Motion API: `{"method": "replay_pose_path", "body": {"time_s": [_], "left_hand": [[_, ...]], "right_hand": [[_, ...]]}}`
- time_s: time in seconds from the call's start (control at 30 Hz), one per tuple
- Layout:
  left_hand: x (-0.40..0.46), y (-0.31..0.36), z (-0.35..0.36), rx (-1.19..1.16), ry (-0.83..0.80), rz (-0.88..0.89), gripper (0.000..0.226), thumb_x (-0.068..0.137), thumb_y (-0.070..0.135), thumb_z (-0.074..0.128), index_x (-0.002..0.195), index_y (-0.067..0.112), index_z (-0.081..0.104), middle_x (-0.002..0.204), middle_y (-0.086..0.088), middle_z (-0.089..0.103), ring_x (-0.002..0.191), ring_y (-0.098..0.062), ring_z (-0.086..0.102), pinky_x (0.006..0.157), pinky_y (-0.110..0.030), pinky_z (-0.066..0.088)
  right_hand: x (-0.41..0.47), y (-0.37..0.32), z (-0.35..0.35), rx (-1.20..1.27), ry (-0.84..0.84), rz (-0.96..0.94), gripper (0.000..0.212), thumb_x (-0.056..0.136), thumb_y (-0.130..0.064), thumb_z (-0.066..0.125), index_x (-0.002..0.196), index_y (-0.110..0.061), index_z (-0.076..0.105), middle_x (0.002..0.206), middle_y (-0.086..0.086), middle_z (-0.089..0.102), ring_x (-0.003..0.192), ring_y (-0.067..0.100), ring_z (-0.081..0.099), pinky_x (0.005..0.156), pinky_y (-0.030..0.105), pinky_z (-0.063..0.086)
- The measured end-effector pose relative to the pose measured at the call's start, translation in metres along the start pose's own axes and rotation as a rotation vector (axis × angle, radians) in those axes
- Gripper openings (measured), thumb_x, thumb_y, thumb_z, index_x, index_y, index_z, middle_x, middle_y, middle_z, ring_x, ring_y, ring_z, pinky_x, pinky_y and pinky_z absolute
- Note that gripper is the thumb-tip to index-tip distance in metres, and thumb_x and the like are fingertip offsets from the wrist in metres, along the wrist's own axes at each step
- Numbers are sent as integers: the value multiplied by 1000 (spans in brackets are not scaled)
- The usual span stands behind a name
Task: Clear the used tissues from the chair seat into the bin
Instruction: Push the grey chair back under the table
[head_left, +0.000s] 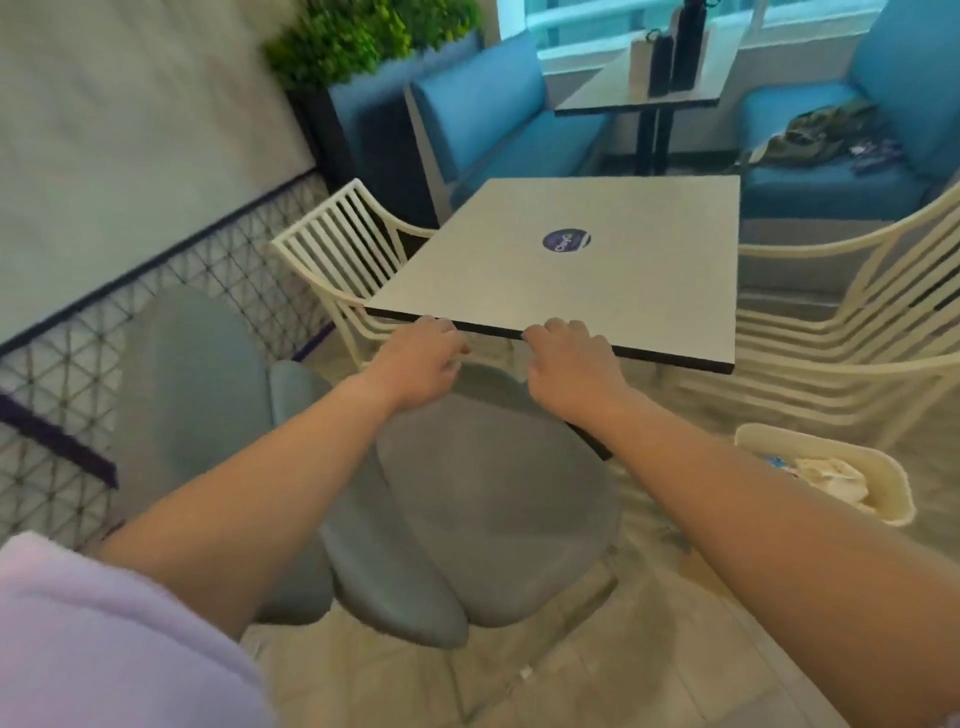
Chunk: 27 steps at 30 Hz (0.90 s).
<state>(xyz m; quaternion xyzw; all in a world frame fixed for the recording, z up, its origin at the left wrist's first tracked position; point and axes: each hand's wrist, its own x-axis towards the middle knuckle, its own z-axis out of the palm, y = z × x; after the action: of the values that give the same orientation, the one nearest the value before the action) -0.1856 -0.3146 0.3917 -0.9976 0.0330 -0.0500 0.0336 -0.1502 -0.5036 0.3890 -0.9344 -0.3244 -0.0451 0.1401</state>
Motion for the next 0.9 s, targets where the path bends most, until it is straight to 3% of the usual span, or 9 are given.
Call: {"method": "replay_pose_path", "body": {"time_s": [0.27,0.37,0.5,0.63,0.77,0.9], "left_hand": [[-75,-109,-43,18,36,-149,32,88,16,46,117,18,59,117,-3,59,110,-22,51,90,-41,42],[-89,-160,-54,35,84,-146,33,85,17,45,114,20,61,113,-1,61,106,-21,53,87,-42,46],[-100,-230,-65,48,147,-101,27,86,16,48,108,19,64,103,-1,63,96,-19,56,76,-32,44],[-114,-304,-61,62,147,-41,36,85,6,47,115,20,61,112,1,62,104,-18,56,83,-35,47],[-129,-355,-40,88,61,23,53,81,-6,50,125,22,53,126,-1,56,118,-20,50,96,-40,45],[-135,-381,-22,-116,-149,70,61,77,-15,46,127,18,53,135,-3,50,129,-23,41,106,-37,36]], "right_hand": [[17,-114,-10,-41,2,-125,32,95,-21,36,123,-11,48,121,14,53,111,31,47,88,44,41],[35,-157,-7,-46,16,-134,31,95,-21,38,122,-12,49,121,13,54,110,30,48,90,44,41],[61,-216,4,-61,54,-97,30,96,-23,39,123,-13,49,123,12,54,111,28,48,91,44,42],[83,-282,24,-56,95,-35,29,97,-24,38,120,-12,50,120,12,55,109,29,50,89,43,43],[87,-334,46,-63,83,16,25,96,-20,36,113,-10,51,114,13,56,105,29,50,84,43,43],[82,-361,63,-90,61,80,26,95,-20,37,114,-9,52,117,13,57,110,31,51,88,43,43]]}}
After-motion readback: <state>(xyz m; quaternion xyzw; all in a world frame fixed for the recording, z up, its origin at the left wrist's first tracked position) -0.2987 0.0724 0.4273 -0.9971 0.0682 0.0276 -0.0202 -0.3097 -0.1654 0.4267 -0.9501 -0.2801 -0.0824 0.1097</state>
